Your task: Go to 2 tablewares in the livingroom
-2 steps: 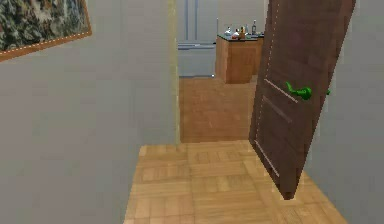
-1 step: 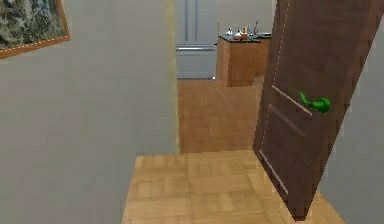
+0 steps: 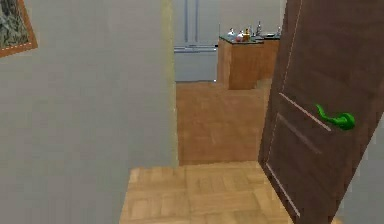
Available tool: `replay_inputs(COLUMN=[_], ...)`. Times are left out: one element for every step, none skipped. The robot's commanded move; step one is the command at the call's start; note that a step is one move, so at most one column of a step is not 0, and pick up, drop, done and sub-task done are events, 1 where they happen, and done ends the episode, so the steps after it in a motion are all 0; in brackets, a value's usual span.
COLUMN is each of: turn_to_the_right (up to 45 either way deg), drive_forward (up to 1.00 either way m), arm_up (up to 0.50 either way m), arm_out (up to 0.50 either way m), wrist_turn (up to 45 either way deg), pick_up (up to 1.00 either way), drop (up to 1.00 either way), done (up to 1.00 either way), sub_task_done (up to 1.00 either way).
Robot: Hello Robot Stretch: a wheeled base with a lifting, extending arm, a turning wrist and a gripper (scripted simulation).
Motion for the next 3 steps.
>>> replay_inputs(turn_to_the_right=[9.0, 0.0, 0.0], drive_forward=[0.00, 1.00, 0.55], arm_up=[0.00, 0.00, 0.00], arm_out=[0.00, 0.00, 0.00], wrist_turn=[0.0, 0.0, 0.0], pick_up=[0.00, 0.00, 0.00], drop=[0.00, 0.00, 0.00], done=[0.00, 0.00, 0.00], sub_task_done=[0.00, 0.00, 0.00])
